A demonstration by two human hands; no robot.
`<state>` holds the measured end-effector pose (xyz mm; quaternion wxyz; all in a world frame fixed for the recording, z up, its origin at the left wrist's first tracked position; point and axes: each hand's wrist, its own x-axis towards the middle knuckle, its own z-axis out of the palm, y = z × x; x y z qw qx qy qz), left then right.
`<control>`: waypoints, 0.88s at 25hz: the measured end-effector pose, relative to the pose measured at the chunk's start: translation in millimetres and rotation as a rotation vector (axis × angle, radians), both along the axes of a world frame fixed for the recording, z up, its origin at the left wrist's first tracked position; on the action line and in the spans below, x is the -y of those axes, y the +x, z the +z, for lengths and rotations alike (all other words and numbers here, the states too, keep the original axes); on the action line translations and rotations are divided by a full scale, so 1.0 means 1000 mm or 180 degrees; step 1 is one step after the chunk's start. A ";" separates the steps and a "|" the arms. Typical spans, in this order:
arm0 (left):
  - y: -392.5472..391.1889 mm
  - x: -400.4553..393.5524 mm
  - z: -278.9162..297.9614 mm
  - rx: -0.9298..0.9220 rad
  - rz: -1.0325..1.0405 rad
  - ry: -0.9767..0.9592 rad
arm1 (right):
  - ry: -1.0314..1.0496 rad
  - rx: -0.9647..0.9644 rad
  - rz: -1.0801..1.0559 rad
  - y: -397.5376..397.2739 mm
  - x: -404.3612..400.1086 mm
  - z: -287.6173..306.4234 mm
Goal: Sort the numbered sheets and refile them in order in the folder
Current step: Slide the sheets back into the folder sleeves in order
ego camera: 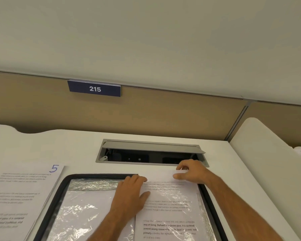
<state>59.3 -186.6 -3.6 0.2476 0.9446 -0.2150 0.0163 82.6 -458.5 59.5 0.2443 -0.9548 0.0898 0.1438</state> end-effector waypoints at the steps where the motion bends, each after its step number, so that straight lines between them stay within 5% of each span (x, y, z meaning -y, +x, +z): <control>1: -0.005 -0.008 -0.003 0.0154 0.0034 0.0069 | -0.0150 -0.0107 0.0165 -0.002 -0.005 0.001; 4: -0.023 -0.034 -0.016 0.0545 0.0170 0.0229 | -0.0410 -0.0401 0.0498 -0.005 -0.019 0.003; 13: -0.060 -0.068 -0.046 0.0418 0.0091 0.0985 | -0.1206 -0.0752 0.1113 -0.013 -0.042 0.020; 22: -0.063 -0.068 -0.049 0.0573 0.0080 0.1030 | -0.0673 -0.0470 0.0713 -0.025 -0.067 -0.002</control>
